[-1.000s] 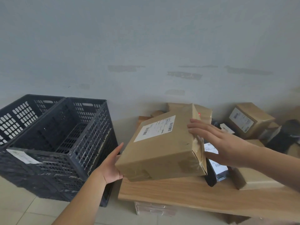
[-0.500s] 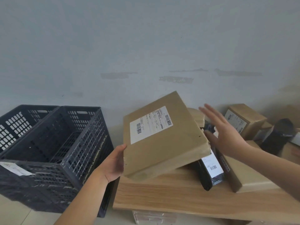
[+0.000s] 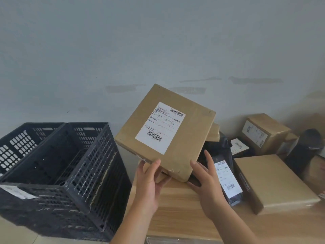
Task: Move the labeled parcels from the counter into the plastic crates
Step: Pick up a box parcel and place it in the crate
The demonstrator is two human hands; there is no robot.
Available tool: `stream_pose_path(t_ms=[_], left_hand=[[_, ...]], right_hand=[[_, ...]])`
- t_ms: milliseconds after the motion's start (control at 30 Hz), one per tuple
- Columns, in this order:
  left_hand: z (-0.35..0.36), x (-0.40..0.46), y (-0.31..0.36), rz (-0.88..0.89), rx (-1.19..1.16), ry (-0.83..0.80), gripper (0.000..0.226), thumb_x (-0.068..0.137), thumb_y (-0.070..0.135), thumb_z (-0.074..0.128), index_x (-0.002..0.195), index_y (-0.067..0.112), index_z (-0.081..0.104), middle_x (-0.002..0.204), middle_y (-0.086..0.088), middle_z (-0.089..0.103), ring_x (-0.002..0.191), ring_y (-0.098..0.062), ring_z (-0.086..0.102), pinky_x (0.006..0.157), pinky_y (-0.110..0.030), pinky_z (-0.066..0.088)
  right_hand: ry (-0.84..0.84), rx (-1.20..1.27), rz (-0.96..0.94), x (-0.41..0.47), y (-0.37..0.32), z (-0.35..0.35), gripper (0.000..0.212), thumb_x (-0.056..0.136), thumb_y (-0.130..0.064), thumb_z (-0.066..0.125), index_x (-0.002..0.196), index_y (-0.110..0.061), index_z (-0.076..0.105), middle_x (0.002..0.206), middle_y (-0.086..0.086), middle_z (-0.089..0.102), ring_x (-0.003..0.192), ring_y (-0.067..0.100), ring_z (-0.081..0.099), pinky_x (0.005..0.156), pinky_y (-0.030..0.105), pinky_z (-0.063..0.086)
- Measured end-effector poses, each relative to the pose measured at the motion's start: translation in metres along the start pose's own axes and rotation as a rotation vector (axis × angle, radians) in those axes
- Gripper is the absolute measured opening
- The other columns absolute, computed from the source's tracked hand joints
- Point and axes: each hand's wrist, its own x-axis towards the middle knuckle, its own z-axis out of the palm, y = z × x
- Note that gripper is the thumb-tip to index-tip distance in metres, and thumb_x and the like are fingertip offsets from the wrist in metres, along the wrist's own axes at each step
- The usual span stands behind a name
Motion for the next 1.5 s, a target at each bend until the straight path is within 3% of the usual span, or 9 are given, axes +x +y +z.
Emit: stream_pose_path(t_ms=[167, 267, 400, 667, 767, 967, 1167, 1300, 1500], left_hand=[[0.028, -0.025, -0.017, 0.026, 0.019, -0.034, 0.082, 0.064, 0.034, 0.086, 0.139, 0.024, 0.054, 0.133, -0.015, 0.068, 0.128, -0.039, 0.061, 0.098, -0.062, 0.056], [0.038, -0.035, -0.026, 0.053, 0.031, -0.048, 0.077, 0.065, 0.032, 0.086, 0.135, 0.025, 0.057, 0.131, -0.013, 0.069, 0.127, -0.034, 0.063, 0.094, -0.059, 0.059], [0.044, -0.043, -0.032, 0.047, 0.152, -0.124, 0.078, 0.07, 0.034, 0.086, 0.14, 0.027, 0.053, 0.137, -0.01, 0.067, 0.128, -0.031, 0.063, 0.107, -0.061, 0.05], [0.025, -0.04, 0.027, 0.193, 0.297, -0.089, 0.134, 0.042, 0.059, 0.101, 0.156, 0.048, 0.031, 0.152, 0.006, 0.056, 0.134, -0.015, 0.059, 0.114, -0.056, 0.042], [0.016, -0.043, 0.048, 0.2, 0.453, -0.172, 0.115, 0.048, 0.067, 0.096, 0.149, 0.042, 0.048, 0.153, 0.006, 0.055, 0.138, -0.015, 0.056, 0.113, -0.049, 0.044], [0.007, -0.054, 0.059, 0.1, 0.584, -0.31, 0.077, 0.06, 0.059, 0.094, 0.131, 0.045, 0.067, 0.14, 0.001, 0.067, 0.126, -0.024, 0.066, 0.099, -0.05, 0.051], [-0.013, -0.062, 0.056, 0.061, 0.603, -0.297, 0.063, 0.069, 0.041, 0.088, 0.129, 0.045, 0.068, 0.139, 0.0, 0.068, 0.125, -0.023, 0.067, 0.091, -0.039, 0.059], [-0.041, -0.072, 0.051, 0.05, 0.545, -0.252, 0.059, 0.079, 0.023, 0.079, 0.134, 0.04, 0.066, 0.14, -0.004, 0.067, 0.124, -0.027, 0.067, 0.084, -0.033, 0.064], [-0.073, -0.094, 0.064, 0.062, 0.514, -0.217, 0.066, 0.07, 0.034, 0.085, 0.132, 0.044, 0.066, 0.139, -0.002, 0.068, 0.123, -0.024, 0.068, 0.082, -0.033, 0.063]], right_hand=[[-0.017, 0.07, -0.092, -0.006, 0.0, -0.025, 0.069, 0.078, -0.027, 0.081, 0.137, -0.051, 0.055, 0.121, 0.002, 0.077, 0.109, 0.022, 0.075, 0.075, 0.028, 0.062], [-0.056, 0.131, -0.13, -0.008, 0.0, -0.044, 0.069, 0.079, -0.02, 0.079, 0.138, -0.048, 0.055, 0.122, 0.008, 0.076, 0.112, 0.025, 0.074, 0.078, 0.028, 0.061], [-0.095, 0.138, -0.157, -0.012, -0.005, -0.07, 0.076, 0.081, -0.013, 0.081, 0.145, -0.042, 0.052, 0.129, 0.009, 0.073, 0.118, 0.028, 0.071, 0.085, 0.036, 0.062], [-0.145, 0.084, -0.175, -0.02, -0.029, -0.137, 0.077, 0.082, -0.002, 0.076, 0.146, -0.04, 0.056, 0.134, 0.009, 0.071, 0.119, 0.027, 0.071, 0.081, 0.035, 0.062], [-0.184, 0.017, -0.197, -0.026, -0.031, -0.155, 0.08, 0.078, -0.01, 0.08, 0.147, -0.04, 0.055, 0.138, 0.006, 0.069, 0.125, 0.028, 0.067, 0.091, 0.043, 0.06], [-0.233, 0.019, -0.121, -0.036, -0.021, -0.165, 0.088, 0.074, -0.01, 0.081, 0.151, -0.038, 0.05, 0.136, 0.011, 0.069, 0.124, 0.033, 0.067, 0.086, 0.038, 0.062], [-0.264, -0.016, -0.069, -0.046, -0.014, -0.166, 0.092, 0.072, -0.018, 0.089, 0.15, -0.046, 0.049, 0.141, 0.006, 0.067, 0.129, 0.029, 0.064, 0.101, 0.047, 0.052], [-0.324, -0.005, -0.016, -0.047, -0.007, -0.161, 0.077, 0.077, -0.029, 0.081, 0.146, -0.05, 0.052, 0.144, 0.002, 0.065, 0.13, 0.029, 0.064, 0.101, 0.05, 0.051], [-0.384, -0.096, -0.003, -0.05, -0.002, -0.128, 0.065, 0.085, -0.029, 0.065, 0.145, -0.051, 0.052, 0.141, -0.001, 0.066, 0.126, 0.027, 0.066, 0.105, 0.057, 0.051]])
